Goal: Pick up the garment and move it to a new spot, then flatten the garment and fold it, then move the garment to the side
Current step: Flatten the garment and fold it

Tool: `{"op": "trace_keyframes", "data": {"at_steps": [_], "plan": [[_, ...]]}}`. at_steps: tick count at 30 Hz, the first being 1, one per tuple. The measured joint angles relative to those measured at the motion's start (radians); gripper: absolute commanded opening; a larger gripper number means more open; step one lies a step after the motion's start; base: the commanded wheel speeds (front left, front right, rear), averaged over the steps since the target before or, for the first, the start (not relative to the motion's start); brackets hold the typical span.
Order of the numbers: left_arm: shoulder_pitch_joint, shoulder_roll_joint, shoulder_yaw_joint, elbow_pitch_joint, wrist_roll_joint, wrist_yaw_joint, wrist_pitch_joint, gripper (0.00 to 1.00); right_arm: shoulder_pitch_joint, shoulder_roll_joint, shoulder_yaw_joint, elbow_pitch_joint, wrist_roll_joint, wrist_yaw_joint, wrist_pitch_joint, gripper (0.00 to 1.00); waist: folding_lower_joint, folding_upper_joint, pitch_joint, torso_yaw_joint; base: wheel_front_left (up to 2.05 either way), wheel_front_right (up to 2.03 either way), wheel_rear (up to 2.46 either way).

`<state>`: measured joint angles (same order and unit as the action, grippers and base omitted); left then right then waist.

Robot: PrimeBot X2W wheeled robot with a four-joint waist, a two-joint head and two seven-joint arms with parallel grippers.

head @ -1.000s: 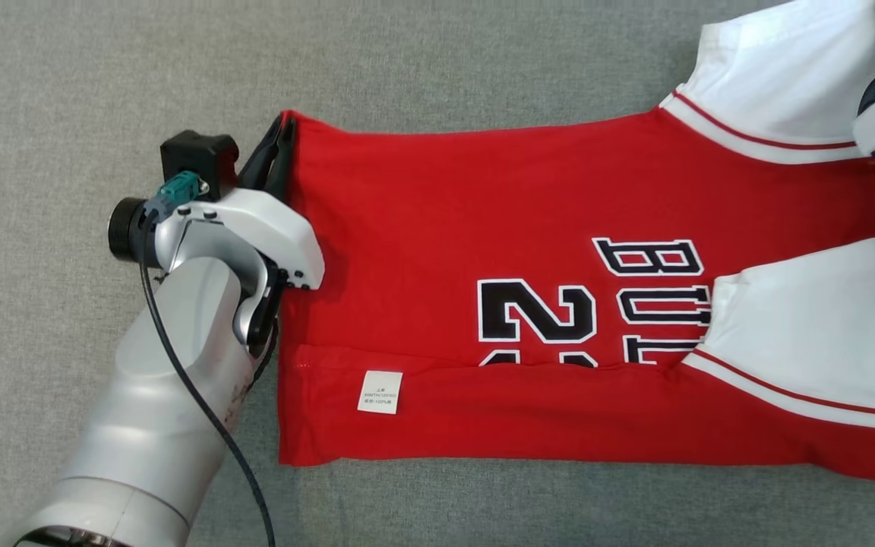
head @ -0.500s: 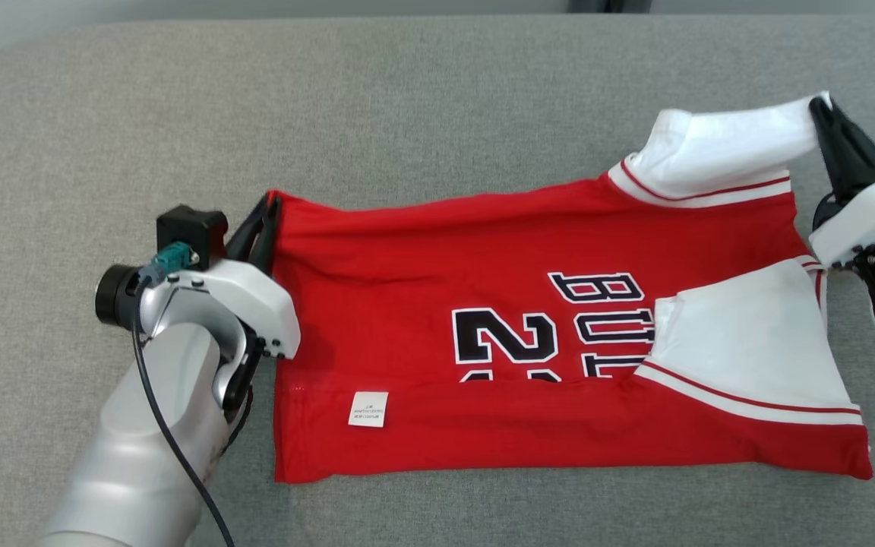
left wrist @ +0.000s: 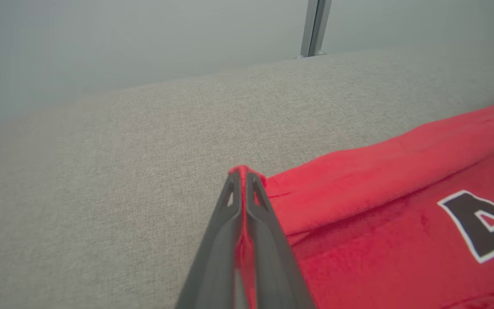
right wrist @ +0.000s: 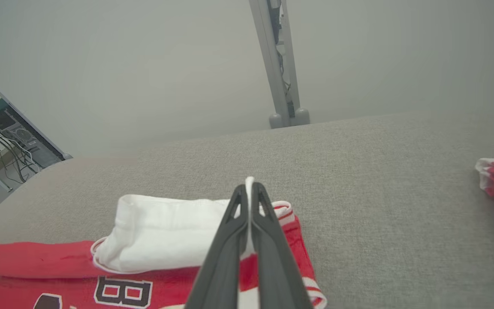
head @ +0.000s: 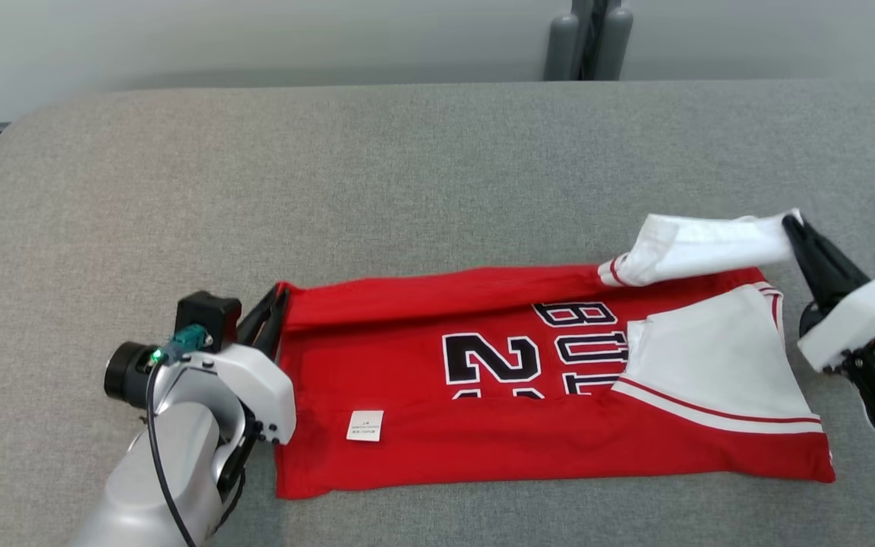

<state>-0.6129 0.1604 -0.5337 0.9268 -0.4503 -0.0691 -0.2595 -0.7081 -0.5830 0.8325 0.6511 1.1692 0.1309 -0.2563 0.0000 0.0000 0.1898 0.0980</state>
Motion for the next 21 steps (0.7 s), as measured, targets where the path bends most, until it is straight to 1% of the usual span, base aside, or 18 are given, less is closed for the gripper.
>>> {"op": "trace_keyframes", "data": {"at_steps": [7, 14, 21], "plan": [[0.087, 0.02, -0.006, -0.049, -0.018, 0.001, 0.029, 0.0, 0.079, -0.028, 0.023, -0.038, 0.044, 0.0, 0.03, 0.0, 0.0, 0.0, -0.038, -0.002, 0.0, 0.0, 0.0], [0.169, 0.051, -0.029, -0.129, -0.026, 0.001, 0.094, 0.0, 0.134, -0.066, 0.052, -0.073, 0.067, 0.0, 0.077, 0.0, 0.0, 0.0, -0.065, -0.004, 0.0, 0.0, 0.0], [0.233, 0.085, -0.045, -0.231, -0.027, 0.023, 0.15, 0.0, 0.165, -0.11, 0.077, -0.122, 0.067, 0.0, 0.117, 0.0, 0.0, 0.0, -0.074, -0.007, 0.0, 0.0, 0.0]]}}
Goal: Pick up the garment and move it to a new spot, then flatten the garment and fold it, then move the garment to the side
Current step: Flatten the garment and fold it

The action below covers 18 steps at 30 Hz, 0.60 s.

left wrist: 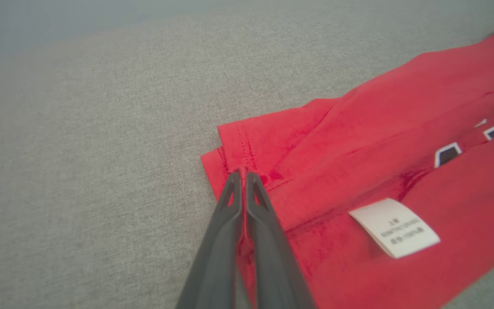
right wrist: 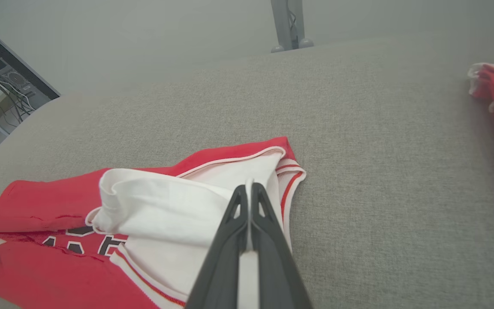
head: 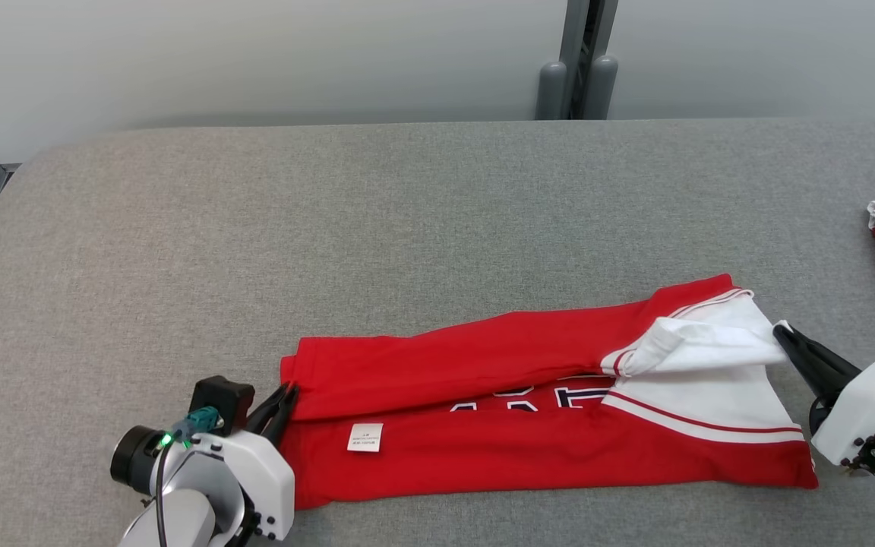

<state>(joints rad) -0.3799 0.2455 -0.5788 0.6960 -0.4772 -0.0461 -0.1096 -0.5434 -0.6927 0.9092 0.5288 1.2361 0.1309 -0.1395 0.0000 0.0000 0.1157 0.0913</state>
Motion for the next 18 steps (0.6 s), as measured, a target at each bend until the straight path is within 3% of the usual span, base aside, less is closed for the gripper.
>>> {"op": "trace_keyframes", "data": {"at_steps": [6, 7, 8, 9, 11, 18], "plan": [[0.053, 0.028, -0.012, -0.077, 0.001, 0.027, 0.031, 0.0, 0.022, -0.027, 0.025, -0.032, -0.015, 0.0, 0.044, 0.0, 0.0, 0.0, -0.008, -0.007, 0.0, 0.0, 0.0], [0.063, 0.03, -0.017, -0.087, 0.002, 0.03, 0.034, 0.0, 0.027, -0.029, 0.027, -0.034, -0.016, 0.0, 0.048, 0.33, -0.0001, 0.0, -0.01, -0.007, 0.0, 0.0, 0.0], [0.072, 0.032, -0.02, -0.096, 0.002, 0.031, 0.039, 0.0, 0.033, -0.032, 0.026, -0.035, -0.008, 0.0, 0.064, 1.0, 0.0, 0.0, -0.012, -0.007, 0.0, 0.0, 0.0], [0.08, 0.034, -0.023, -0.104, 0.005, 0.041, 0.044, 0.28, 0.042, -0.036, 0.027, -0.035, 0.004, 0.0, 0.086, 1.0, 0.0, 0.0, -0.014, -0.007, 0.0, 0.0, 0.0], [0.09, 0.04, -0.025, -0.121, 0.009, 0.055, 0.048, 1.0, 0.062, -0.049, 0.04, -0.035, 0.006, 0.0, 0.132, 1.0, 0.0, 0.0, -0.018, -0.007, 0.0, 0.0, 0.0], [0.12, 0.052, -0.015, -0.17, 0.001, 0.086, 0.052, 1.0, 0.083, -0.071, 0.022, -0.026, 0.029, 0.0, 0.216, 1.0, 0.0, 0.0, -0.031, -0.007, 0.0, 0.0, 0.0]]}}
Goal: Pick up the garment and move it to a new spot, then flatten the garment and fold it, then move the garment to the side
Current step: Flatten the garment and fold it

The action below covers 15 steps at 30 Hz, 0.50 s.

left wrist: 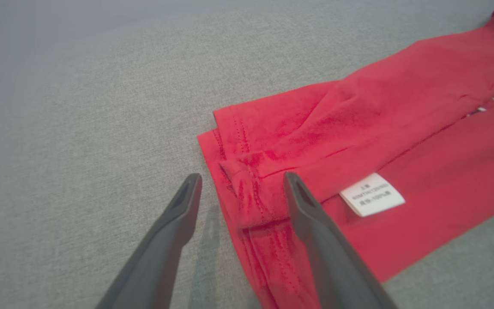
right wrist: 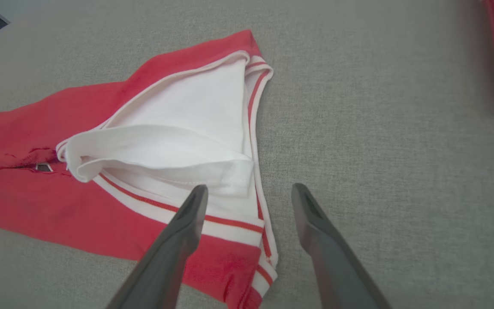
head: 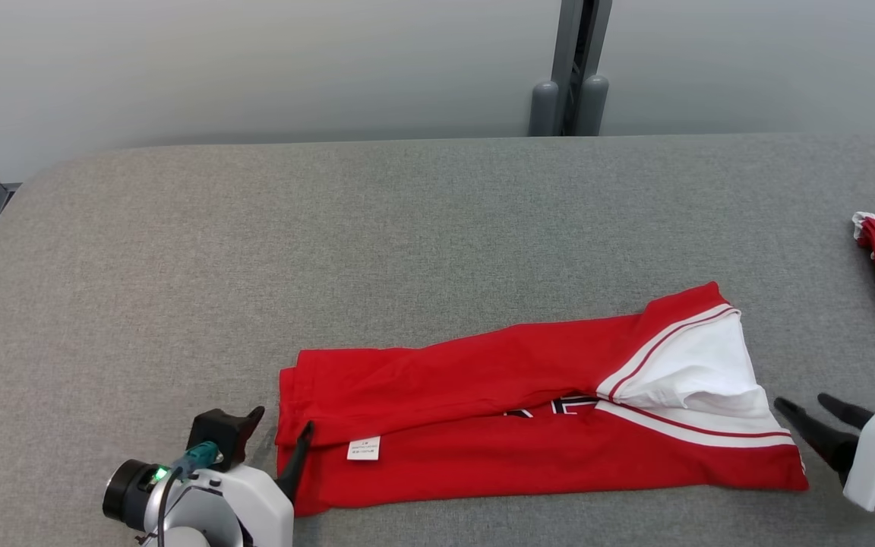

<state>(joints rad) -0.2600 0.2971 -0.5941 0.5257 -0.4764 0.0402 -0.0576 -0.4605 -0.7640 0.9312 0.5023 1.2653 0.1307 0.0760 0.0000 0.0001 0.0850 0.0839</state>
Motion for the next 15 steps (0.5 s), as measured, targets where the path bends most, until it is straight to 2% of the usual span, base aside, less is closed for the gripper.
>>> {"op": "trace_keyframes", "data": {"at_steps": [3, 6, 12, 15], "plan": [[0.01, 0.006, 0.016, -0.024, -0.009, 0.022, -0.005, 1.0, -0.005, -0.002, -0.034, 0.003, -0.013, 0.0, -0.021, 1.0, 0.0, 0.0, -0.005, -0.002, 0.0, 0.0, 0.0], [0.01, 0.004, 0.04, -0.051, -0.02, 0.049, -0.026, 1.0, -0.023, 0.014, -0.078, 0.024, -0.047, 0.0, -0.091, 1.0, 0.0, 0.0, -0.008, -0.003, 0.0, 0.0, 0.0], [0.01, -0.024, 0.1, -0.092, -0.045, 0.102, -0.126, 1.0, -0.044, 0.093, -0.169, 0.102, -0.143, 0.0, -0.269, 1.0, 0.0, 0.0, -0.011, -0.003, 0.0, 0.0, 0.0], [0.01, -0.045, 0.12, -0.107, -0.051, 0.111, -0.169, 1.0, -0.042, 0.14, -0.222, 0.125, -0.182, 0.0, -0.318, 1.0, 0.0, 0.0, -0.013, -0.001, 0.0, 0.0, 0.0]]}}
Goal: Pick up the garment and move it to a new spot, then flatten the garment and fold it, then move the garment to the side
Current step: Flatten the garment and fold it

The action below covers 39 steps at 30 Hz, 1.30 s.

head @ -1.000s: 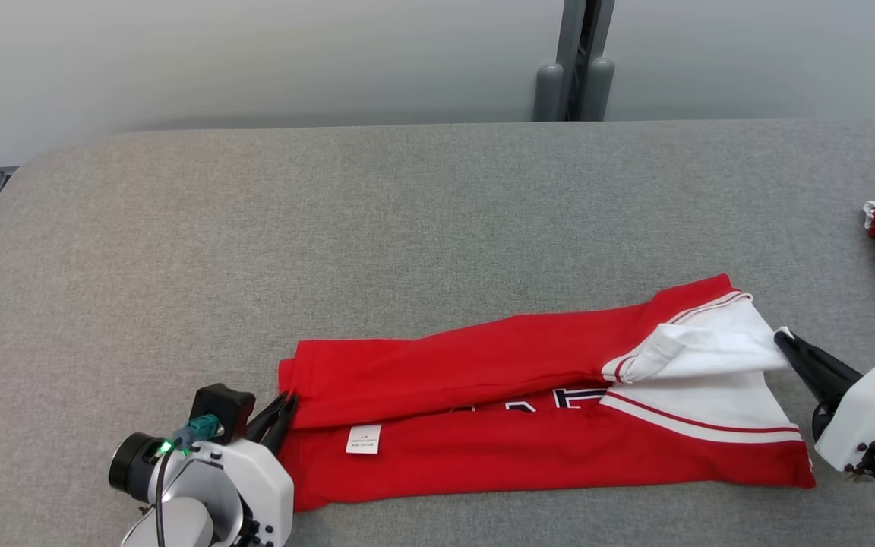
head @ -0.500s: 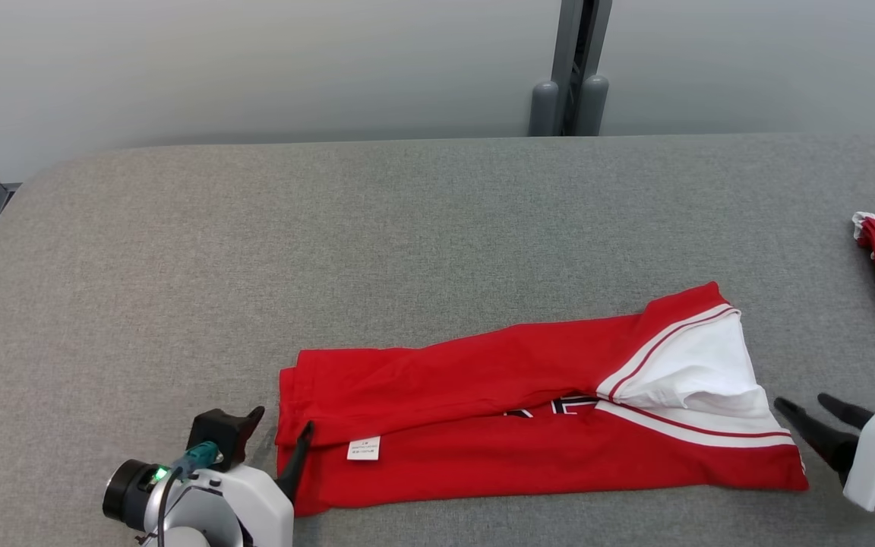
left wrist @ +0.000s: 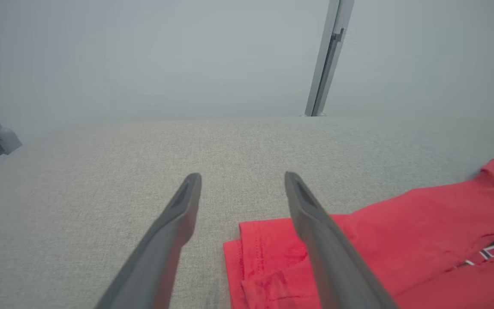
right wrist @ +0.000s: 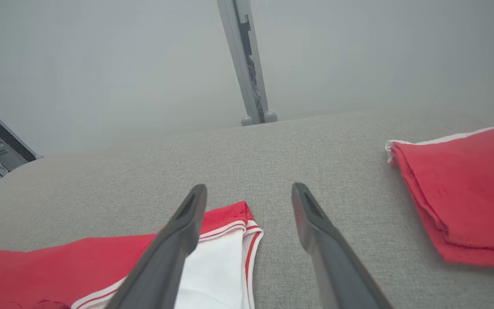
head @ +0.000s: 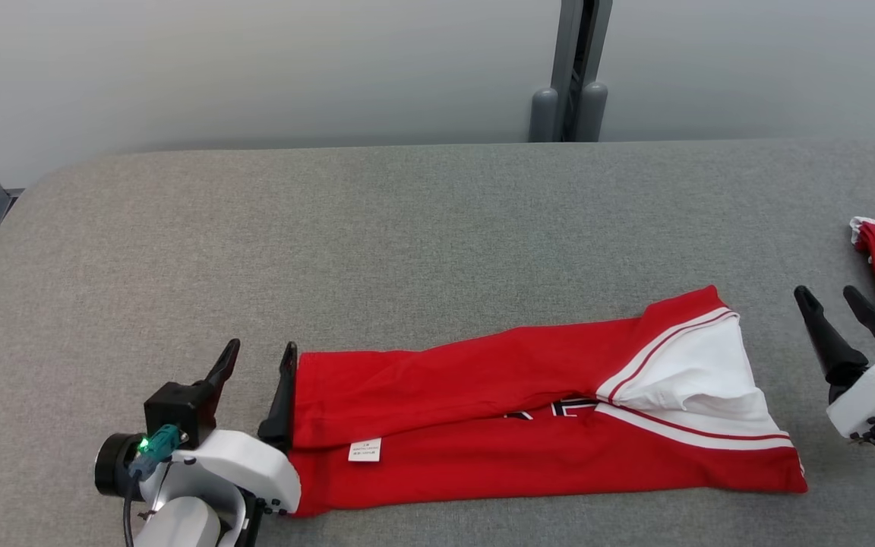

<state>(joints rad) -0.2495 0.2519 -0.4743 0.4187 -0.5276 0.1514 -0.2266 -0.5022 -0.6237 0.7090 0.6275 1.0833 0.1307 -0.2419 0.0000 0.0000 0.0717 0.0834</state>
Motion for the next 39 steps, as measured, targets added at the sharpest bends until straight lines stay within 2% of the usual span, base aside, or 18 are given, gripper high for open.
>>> {"op": "trace_keyframes", "data": {"at_steps": [4, 9, 14, 17, 23, 31, 39], "plan": [[0.006, -0.028, 0.031, -0.028, 0.003, 0.008, -0.03, 1.0, 0.023, 0.053, -0.104, -0.002, -0.093, 0.0, -0.017, 1.0, 0.0, 0.0, -0.004, 0.002, 0.0, 0.0, 0.0], [0.059, -0.071, 0.1, -0.1, 0.044, 0.008, -0.034, 1.0, 0.109, 0.149, -0.342, -0.093, -0.279, 0.0, -0.02, 1.0, 0.0, 0.0, -0.009, 0.001, 0.0, 0.0, 0.0], [0.142, -0.116, 0.164, -0.134, 0.106, -0.018, -0.035, 1.0, 0.222, 0.244, -0.494, -0.171, -0.436, 0.0, -0.021, 1.0, 0.0, 0.0, -0.016, 0.001, 0.0, 0.0, 0.0], [0.169, -0.138, 0.188, -0.128, 0.133, -0.041, -0.035, 1.0, 0.272, 0.284, -0.53, -0.181, -0.49, 0.0, -0.021, 1.0, 0.0001, 0.0, -0.017, 0.002, 0.0, 0.0, 0.0], [0.17, -0.164, 0.226, -0.119, 0.177, -0.081, -0.035, 1.0, 0.29, 0.316, -0.57, -0.158, -0.525, 0.0, -0.021, 1.0, 0.0, 0.0, -0.002, 0.019, 0.0, 0.0, 0.0], [0.143, -0.184, 0.248, -0.101, 0.229, -0.124, -0.035, 1.0, 0.234, 0.343, -0.576, 0.047, -0.491, 0.0, 0.007, 1.0, 0.0, 0.0, 0.043, 0.062, 0.0, 0.0, 0.0], [0.134, -0.196, 0.256, -0.09, 0.25, -0.139, -0.035, 1.0, 0.179, 0.348, -0.546, 0.212, -0.444, 0.0, 0.015, 1.0, 0.0, 0.0, 0.065, 0.106, 0.0, 0.0, 0.0]]}}
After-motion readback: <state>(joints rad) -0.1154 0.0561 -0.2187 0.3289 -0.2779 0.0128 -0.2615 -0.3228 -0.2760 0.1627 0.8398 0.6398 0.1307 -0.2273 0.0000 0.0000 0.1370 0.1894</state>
